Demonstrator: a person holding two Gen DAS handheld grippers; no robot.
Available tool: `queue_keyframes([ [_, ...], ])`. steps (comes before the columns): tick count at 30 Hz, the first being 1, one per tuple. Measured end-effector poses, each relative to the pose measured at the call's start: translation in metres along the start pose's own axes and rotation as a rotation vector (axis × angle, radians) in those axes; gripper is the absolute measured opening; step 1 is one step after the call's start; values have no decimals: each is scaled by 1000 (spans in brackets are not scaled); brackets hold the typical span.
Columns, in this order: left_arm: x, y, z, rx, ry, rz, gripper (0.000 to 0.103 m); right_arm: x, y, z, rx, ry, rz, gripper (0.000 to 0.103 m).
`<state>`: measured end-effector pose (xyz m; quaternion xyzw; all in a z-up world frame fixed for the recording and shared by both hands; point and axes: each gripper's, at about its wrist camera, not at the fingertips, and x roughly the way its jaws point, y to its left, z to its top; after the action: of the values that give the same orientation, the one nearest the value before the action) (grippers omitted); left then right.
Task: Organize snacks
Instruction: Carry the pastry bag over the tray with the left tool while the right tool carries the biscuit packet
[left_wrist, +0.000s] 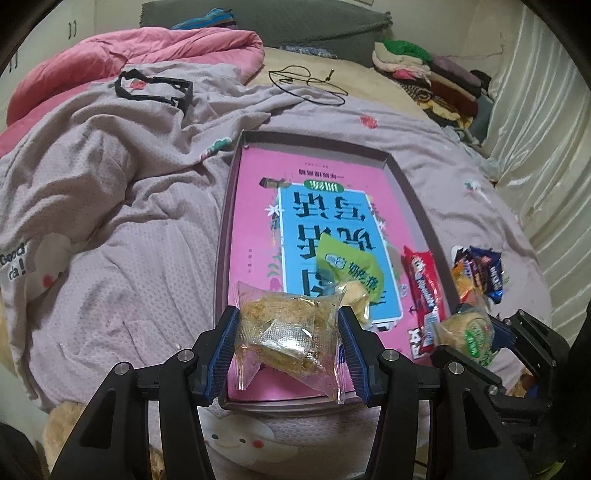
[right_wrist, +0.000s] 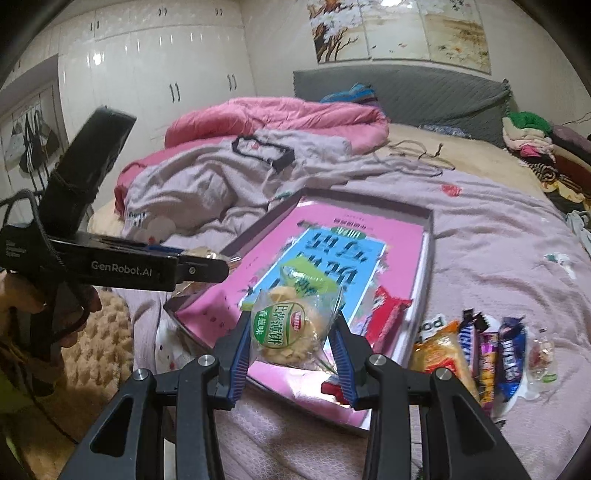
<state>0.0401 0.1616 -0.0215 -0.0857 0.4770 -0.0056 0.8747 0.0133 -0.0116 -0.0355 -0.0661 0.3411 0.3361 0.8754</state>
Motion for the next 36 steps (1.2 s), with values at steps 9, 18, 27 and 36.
queue_keyframes([
  [9,14,-8,-5,38,13,45,55,23,4,-6,-3,63,23,41],
  [18,22,-15,-9,71,22,76,55,34,6,-10,-6,100,38,41],
  [27,24,-18,-10,75,27,73,56,32,2,-11,14,103,34,44],
  [36,24,-17,-10,67,27,68,56,27,-3,-12,43,102,20,46],
])
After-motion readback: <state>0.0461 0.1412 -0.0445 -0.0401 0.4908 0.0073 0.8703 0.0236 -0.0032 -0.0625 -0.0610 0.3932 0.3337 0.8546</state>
